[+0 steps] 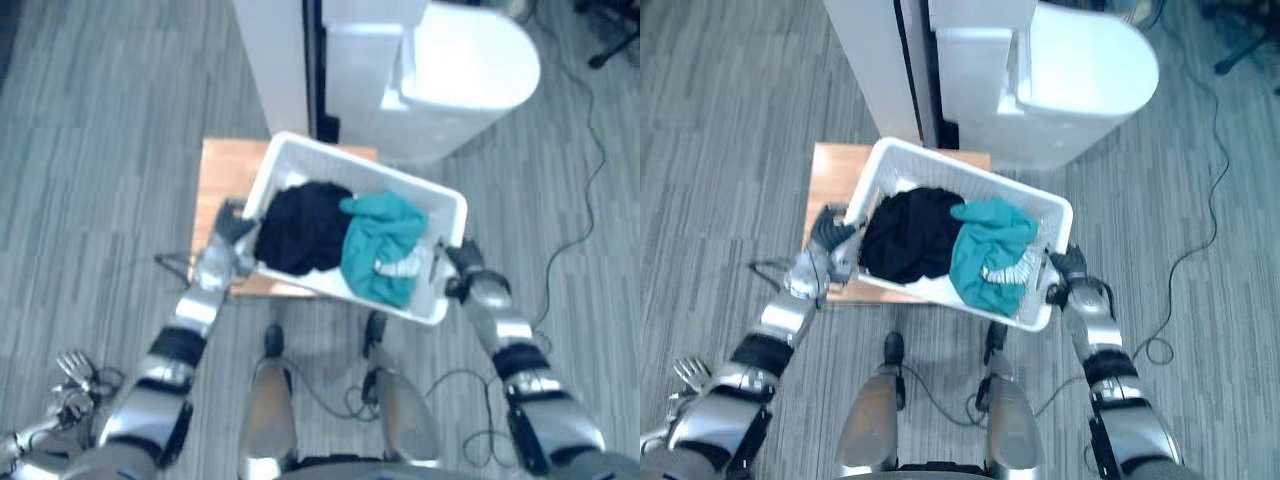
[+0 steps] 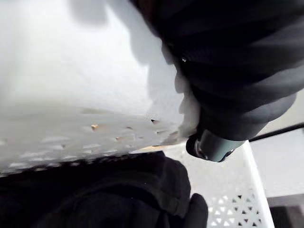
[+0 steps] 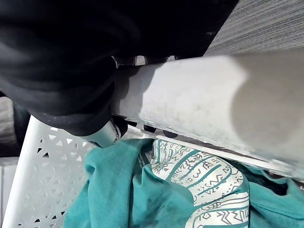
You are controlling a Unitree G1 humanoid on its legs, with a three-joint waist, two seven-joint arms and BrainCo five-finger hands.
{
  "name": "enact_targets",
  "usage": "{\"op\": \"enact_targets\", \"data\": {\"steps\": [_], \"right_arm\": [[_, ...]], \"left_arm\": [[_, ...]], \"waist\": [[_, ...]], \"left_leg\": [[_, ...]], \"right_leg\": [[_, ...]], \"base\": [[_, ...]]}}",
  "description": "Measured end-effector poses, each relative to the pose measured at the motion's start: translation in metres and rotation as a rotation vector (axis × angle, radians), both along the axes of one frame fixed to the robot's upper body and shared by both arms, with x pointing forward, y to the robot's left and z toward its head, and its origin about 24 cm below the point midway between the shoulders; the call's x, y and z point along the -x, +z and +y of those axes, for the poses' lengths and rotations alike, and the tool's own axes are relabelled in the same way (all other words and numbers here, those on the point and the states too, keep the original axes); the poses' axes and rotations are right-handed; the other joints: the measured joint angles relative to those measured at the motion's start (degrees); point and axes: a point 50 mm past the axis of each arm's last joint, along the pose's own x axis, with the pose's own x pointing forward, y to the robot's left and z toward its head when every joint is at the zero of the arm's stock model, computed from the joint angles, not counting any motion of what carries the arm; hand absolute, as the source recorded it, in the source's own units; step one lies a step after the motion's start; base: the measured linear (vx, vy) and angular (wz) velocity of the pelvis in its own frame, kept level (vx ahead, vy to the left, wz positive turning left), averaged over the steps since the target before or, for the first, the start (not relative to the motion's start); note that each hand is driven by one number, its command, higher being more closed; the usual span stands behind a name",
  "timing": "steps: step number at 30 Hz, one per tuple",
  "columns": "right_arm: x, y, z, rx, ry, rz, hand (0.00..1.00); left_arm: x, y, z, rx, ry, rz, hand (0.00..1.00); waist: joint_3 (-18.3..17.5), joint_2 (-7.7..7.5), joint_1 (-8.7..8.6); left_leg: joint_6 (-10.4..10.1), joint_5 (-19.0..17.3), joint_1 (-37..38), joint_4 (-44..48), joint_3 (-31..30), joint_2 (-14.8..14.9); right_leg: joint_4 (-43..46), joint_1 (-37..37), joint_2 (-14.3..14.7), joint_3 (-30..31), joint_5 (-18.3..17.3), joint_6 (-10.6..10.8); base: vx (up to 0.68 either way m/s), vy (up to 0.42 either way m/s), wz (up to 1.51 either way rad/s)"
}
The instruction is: Pick up the laundry basket with both hands and put the clothes into the washing machine.
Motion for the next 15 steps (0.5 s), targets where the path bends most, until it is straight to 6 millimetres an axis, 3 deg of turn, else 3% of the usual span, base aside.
{"op": "enact_targets", "data": {"steps": [6, 12, 15], "right_arm": [[0.06, -0.045, -0.002, -0.074, -0.018, 0.087, 1.0], [0.098, -0.077, 0.0, -0.136, -0.077, 0.2, 1.0], [0.103, -0.079, -0.001, -0.141, -0.09, 0.21, 1.0]], "left_arm": [[0.07, -0.06, -0.001, 0.223, 0.033, 0.133, 1.0], [0.124, -0.107, -0.009, 0.387, 0.105, 0.307, 1.0], [0.133, -0.113, -0.012, 0.414, 0.121, 0.333, 1.0]], "waist": [[-8.87, 3.1, 0.04], [-13.72, 3.44, 0.26], [-13.98, 3.62, 0.27]], "left_leg": [[0.37, 0.22, 8.67, -4.87, 0.62, -0.57], [0.96, -0.21, 12.65, -6.09, -0.78, -0.22], [0.96, -0.26, 11.41, -4.61, -2.92, -0.01]], "right_leg": [[-0.09, 5.95, -0.33, 0.52, -1.52, 1.17], [-0.08, 11.29, -0.38, -1.23, -3.76, 1.9], [0.0, 12.0, 0.05, -2.91, -4.11, 1.49]], "base": [[0.13, 0.041, -0.03], [0.05, 0.014, 0.17], [-0.03, -0.043, 0.36]]}}
